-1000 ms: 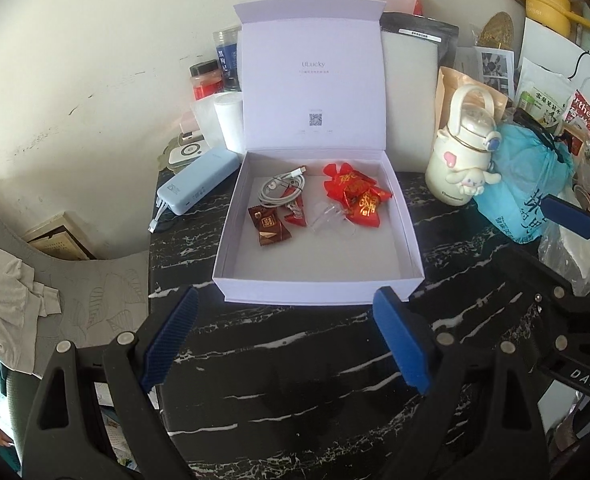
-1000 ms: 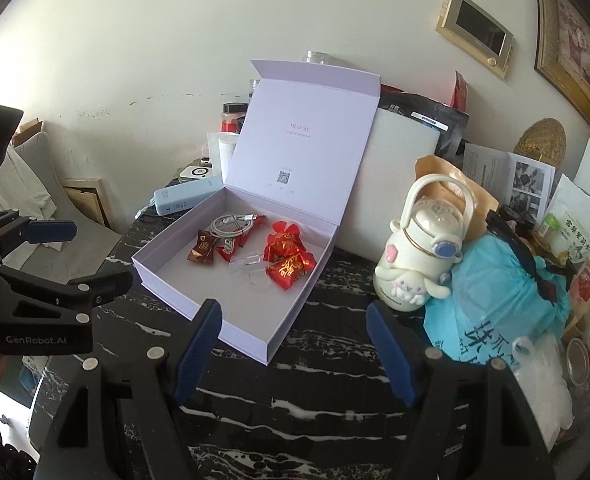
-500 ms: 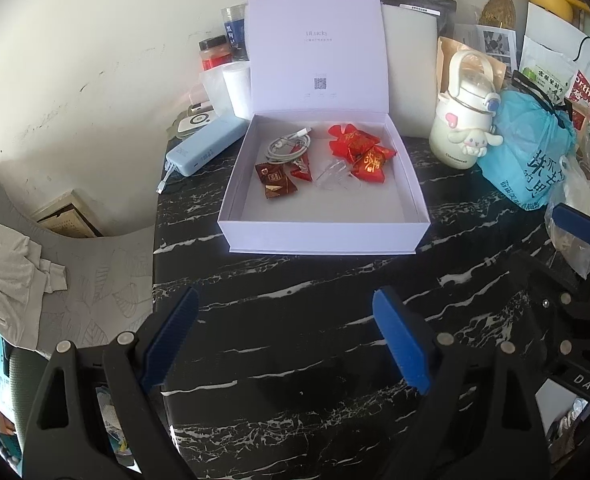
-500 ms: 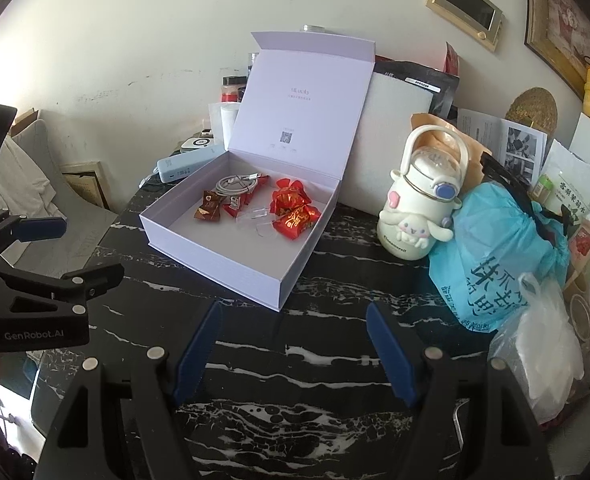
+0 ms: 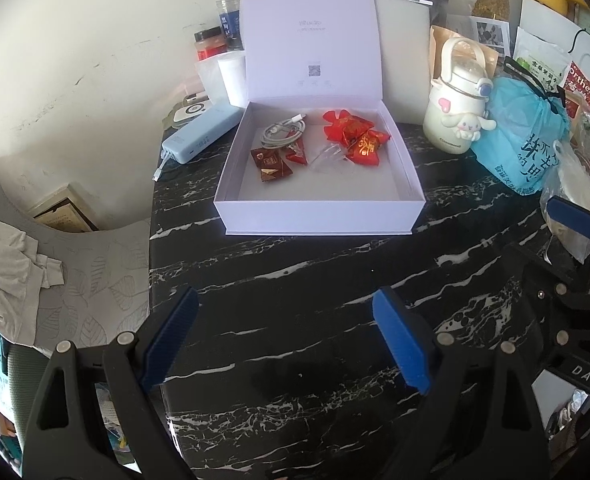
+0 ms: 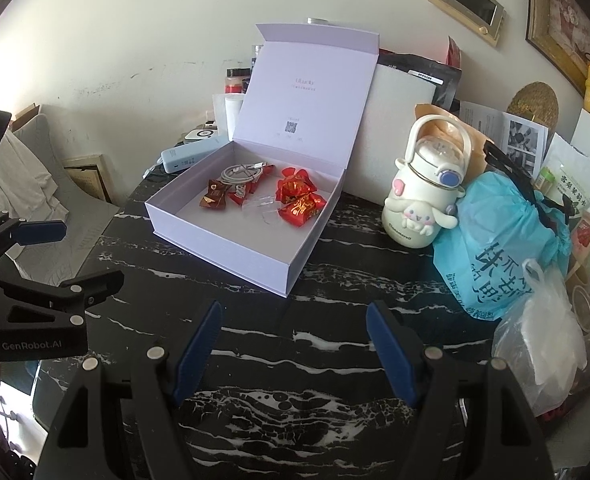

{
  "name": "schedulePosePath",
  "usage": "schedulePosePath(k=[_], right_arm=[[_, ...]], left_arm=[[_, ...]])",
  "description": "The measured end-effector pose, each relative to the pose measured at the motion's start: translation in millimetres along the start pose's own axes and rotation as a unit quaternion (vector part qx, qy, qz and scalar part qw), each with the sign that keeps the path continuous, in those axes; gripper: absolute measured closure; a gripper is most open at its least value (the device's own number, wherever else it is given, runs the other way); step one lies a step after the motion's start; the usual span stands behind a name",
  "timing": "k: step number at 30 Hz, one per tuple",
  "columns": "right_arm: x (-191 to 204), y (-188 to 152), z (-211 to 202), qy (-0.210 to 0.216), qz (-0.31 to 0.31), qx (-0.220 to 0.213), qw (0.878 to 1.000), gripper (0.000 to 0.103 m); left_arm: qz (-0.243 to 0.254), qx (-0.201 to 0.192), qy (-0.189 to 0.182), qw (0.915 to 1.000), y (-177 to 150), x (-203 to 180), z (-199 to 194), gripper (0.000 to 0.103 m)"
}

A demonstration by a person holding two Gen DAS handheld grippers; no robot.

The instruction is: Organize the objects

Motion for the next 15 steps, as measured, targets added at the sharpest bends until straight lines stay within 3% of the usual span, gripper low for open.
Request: schedulePosePath(k=[15], right_arm=[[8.4, -0.3, 0.4, 0.006, -0.010, 0.002, 1.000, 0.028]], left_arm=[[0.003, 0.015, 0.007, 0.9999, -6.6, 2.0, 4.4, 0.014]])
Point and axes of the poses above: each gripper's, at about its wrist camera, not at the fingertips, and z roughly the way its jaws point, x to its left, y to its top, the point moved 9 cm from there along z, roughly the way its jaws point, and after that the axes turned 12 degrees about x, right-handed, at the moved point
